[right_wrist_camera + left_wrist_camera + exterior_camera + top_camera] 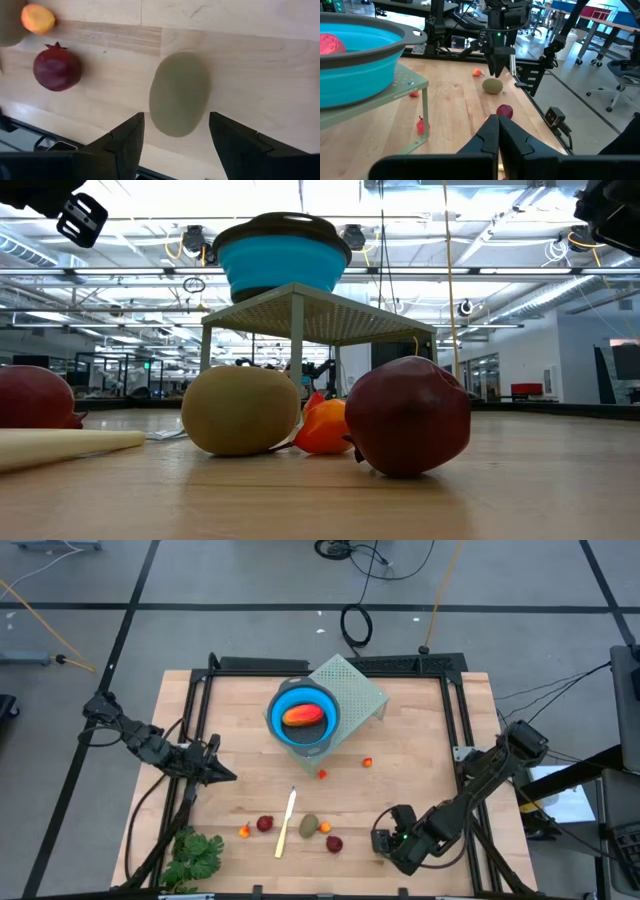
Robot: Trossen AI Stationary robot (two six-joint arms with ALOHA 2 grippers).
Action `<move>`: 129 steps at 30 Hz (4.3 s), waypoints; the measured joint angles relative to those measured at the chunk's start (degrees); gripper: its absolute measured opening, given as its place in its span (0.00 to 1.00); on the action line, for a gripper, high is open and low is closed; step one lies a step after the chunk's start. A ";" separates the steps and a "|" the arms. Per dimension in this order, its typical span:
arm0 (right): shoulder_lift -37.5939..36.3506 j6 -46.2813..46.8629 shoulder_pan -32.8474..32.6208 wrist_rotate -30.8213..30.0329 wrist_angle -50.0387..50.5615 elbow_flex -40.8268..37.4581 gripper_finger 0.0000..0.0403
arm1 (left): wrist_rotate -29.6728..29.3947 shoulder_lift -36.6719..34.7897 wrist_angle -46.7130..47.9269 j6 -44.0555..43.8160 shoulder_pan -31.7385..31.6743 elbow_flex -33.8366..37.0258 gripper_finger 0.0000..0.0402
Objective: Pick & Place Fruit
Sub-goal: Put the kiwi into the blue strainer bowl
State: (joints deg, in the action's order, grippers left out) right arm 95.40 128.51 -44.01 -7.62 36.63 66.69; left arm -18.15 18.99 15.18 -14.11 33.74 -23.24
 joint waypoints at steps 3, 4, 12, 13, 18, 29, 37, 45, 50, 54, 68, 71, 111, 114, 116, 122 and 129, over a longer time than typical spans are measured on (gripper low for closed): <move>1.51 -0.13 0.00 0.01 1.18 1.59 0.54 | 0.00 0.01 0.00 -0.13 0.00 0.00 0.01; 2.01 -0.12 0.01 0.06 1.69 2.01 0.54 | 0.00 0.02 -0.03 -0.14 0.00 0.00 0.02; 5.24 0.26 0.02 0.16 3.11 3.70 0.54 | 0.00 0.00 -0.04 -0.17 0.00 0.00 0.04; 5.46 0.24 0.03 0.18 3.08 3.70 0.54 | -0.01 0.00 -0.04 -0.17 0.00 0.00 0.04; 5.81 0.01 0.54 0.17 3.14 3.70 0.54 | 0.00 0.02 -0.04 -0.37 0.00 0.00 0.00; 5.78 -2.55 1.86 0.18 4.47 3.75 0.54 | -0.02 0.02 -0.02 -0.92 0.00 0.00 0.04; 5.78 -3.39 1.95 0.25 5.59 3.75 0.53 | -0.02 0.02 -0.04 -0.79 0.00 0.00 0.01; 5.72 -4.28 1.95 0.23 4.95 3.12 0.54 | -0.04 0.02 -0.03 -0.79 0.00 0.00 0.05; 5.65 -4.28 1.95 -0.06 5.12 2.41 0.54 | -0.04 0.02 -0.04 -0.70 0.00 0.00 0.01; 5.65 -5.09 1.95 -0.04 5.42 2.41 0.54 | -0.04 0.01 -0.04 -0.61 0.00 0.00 0.01; 5.70 -3.21 1.90 -3.06 10.85 2.30 0.55 | -0.05 0.01 -0.02 -0.63 0.00 0.00 0.00; 5.72 -3.19 1.90 -3.04 11.64 2.30 0.55 | -0.06 0.02 -0.04 -0.64 0.00 -0.02 0.02; 5.76 -9.22 0.39 -8.76 6.27 2.17 0.56 | -0.04 0.02 -0.50 -1.38 0.00 -0.02 0.04; 5.76 -9.71 0.42 -8.78 6.31 2.17 0.56 | -0.08 0.02 -0.50 -1.33 0.00 -0.02 0.01; 5.74 -10.85 0.42 -8.78 6.24 2.17 0.56 | -0.31 0.01 -0.51 -1.33 0.00 -0.02 0.00; 5.72 -12.52 0.42 -8.81 5.59 2.17 0.56 | -0.42 0.02 -1.19 -1.33 0.00 -0.02 0.04; 5.70 -17.00 0.42 -8.81 3.26 2.19 0.56 | -0.42 0.00 -1.97 -1.03 0.00 -0.04 0.03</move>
State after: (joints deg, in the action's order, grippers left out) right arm 101.10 111.51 -43.59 -16.43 39.90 68.88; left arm -18.57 18.98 13.21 -15.14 33.74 -23.29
